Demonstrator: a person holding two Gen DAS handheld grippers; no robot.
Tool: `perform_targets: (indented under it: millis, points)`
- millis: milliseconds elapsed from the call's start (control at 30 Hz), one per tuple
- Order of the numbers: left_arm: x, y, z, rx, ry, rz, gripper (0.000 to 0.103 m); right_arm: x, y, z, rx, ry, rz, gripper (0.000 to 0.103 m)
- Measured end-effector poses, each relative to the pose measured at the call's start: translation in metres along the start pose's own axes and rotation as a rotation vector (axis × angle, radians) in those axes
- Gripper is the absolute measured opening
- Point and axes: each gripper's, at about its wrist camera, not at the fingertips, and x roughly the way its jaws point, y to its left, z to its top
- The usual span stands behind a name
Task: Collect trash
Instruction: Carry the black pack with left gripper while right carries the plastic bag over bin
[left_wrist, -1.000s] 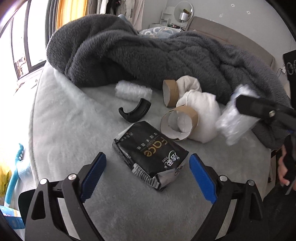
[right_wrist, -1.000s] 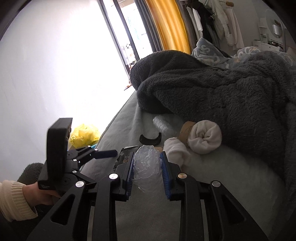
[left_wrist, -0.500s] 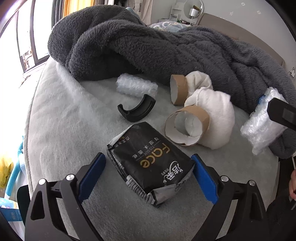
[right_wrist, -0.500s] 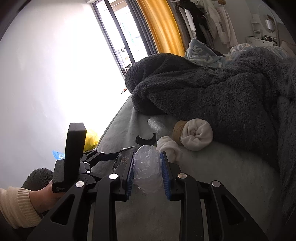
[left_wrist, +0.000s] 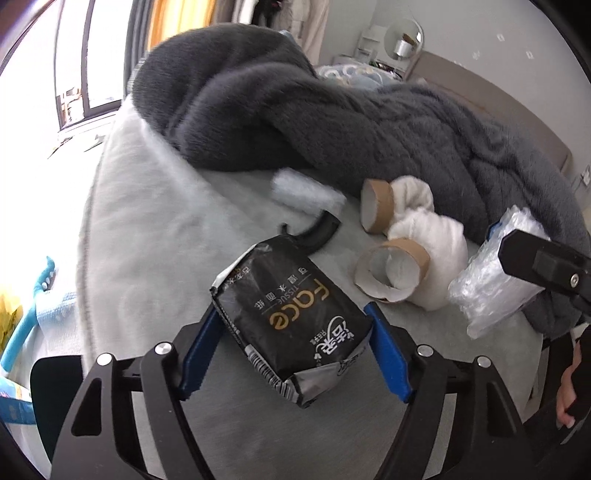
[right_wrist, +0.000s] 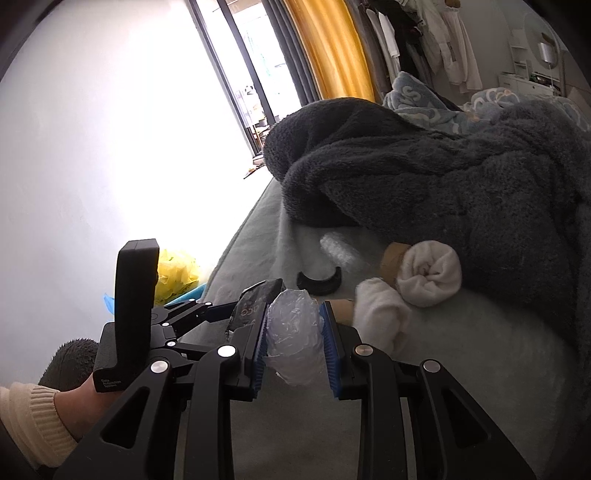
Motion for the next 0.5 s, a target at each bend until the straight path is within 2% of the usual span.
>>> perform_targets:
  millis: [167, 500]
  points:
    - [-0.023, 0.033, 0.0, -0.08, -0.033, -0.042, 0.078, 0.01, 0.02, 0.01, -0.019, 0.0, 0.016, 0.027]
    - [-0.056, 0.101, -0.008, -0.216, -0.085, -0.004, 0.078, 0.048, 0.07, 0.025, -0.07, 0.029, 0.069, 0.027]
